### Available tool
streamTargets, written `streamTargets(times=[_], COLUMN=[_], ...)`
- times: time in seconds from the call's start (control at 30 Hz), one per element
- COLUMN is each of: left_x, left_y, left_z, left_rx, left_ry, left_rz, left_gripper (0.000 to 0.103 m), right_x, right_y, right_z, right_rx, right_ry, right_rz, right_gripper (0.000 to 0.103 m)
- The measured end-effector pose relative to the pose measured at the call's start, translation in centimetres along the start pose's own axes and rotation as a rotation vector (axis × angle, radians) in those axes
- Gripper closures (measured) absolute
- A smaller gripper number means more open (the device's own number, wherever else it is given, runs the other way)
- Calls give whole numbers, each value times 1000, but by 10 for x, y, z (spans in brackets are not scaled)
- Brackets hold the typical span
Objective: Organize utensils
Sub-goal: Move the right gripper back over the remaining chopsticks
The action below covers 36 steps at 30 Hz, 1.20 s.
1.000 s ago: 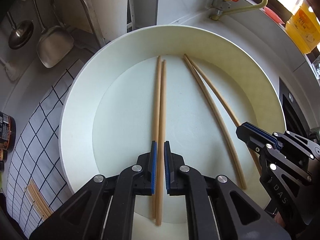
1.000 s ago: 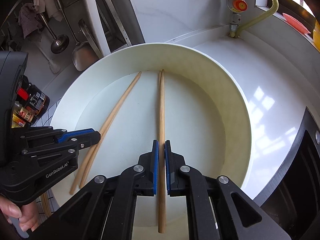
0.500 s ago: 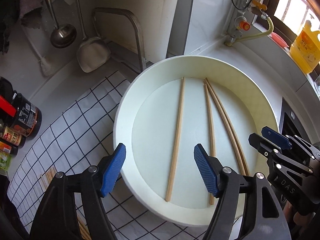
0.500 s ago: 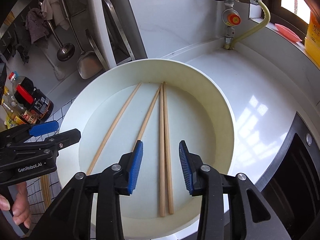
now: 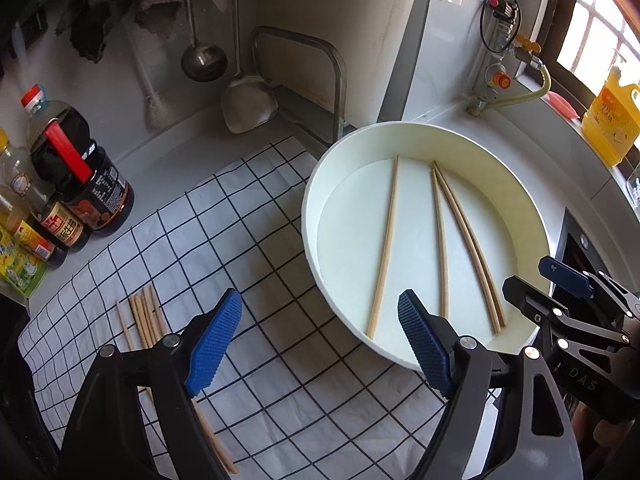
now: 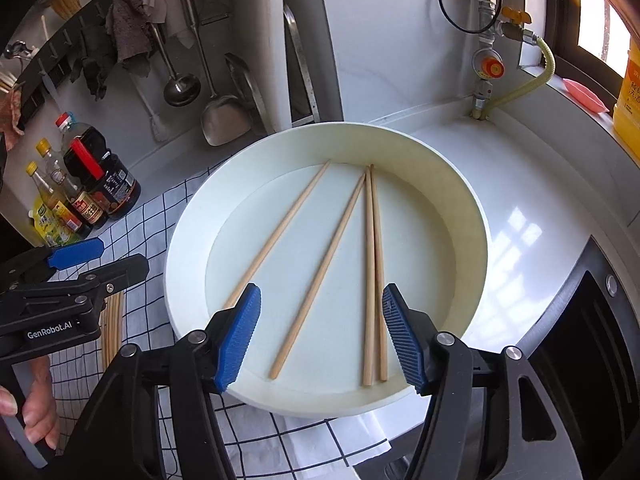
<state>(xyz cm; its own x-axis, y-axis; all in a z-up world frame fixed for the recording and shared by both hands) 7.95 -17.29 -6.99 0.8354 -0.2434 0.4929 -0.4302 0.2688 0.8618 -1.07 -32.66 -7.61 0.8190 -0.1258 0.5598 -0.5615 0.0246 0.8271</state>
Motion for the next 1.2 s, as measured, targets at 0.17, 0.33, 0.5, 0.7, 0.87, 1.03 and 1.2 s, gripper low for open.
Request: streamTargets(times=[0.17, 0.33, 0.5, 0.7, 0.87, 1.03, 1.2], left_x=[-10, -23, -38, -61, -82, -101, -114], left_y=[14, 26, 33, 36, 34, 27, 14], left_z=[-23, -51, -85, -143, -190, -221, -240], left_rx=[17, 40, 75, 153, 204, 241, 266], left_ry=[43, 95, 162, 275, 365, 413, 421], left_rz=[21, 34, 34, 35, 15, -8, -29], left_gripper=[24, 24, 24, 24, 24, 22, 22], right_x=[-3, -6, -10, -13, -18, -26, -32], right_y=[4, 4, 0, -7, -17, -37, -62], right_z=[-21, -51, -89, -134, -170, -195, -215], right_rx=[18, 52, 98, 143, 195, 229, 223], right_ry=[35, 95, 173, 264, 307, 314, 324], right_rz=[-6, -24, -45, -60, -68, -98, -131], right_gripper=[36, 35, 34, 33, 33, 33, 33])
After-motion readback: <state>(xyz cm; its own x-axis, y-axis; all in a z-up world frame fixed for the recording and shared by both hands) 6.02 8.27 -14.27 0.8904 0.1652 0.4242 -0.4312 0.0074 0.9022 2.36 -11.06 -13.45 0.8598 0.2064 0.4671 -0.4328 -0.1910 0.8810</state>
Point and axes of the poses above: each gripper's, at about its wrist camera, not at the fingertips, and y roughly against the way its jaws point, z to its right, x to its top, the point moved 4 cm from there along -y, roughly the way its jaws point, and after that the axes turned 13 degrees about y, right-handed, at the moved point
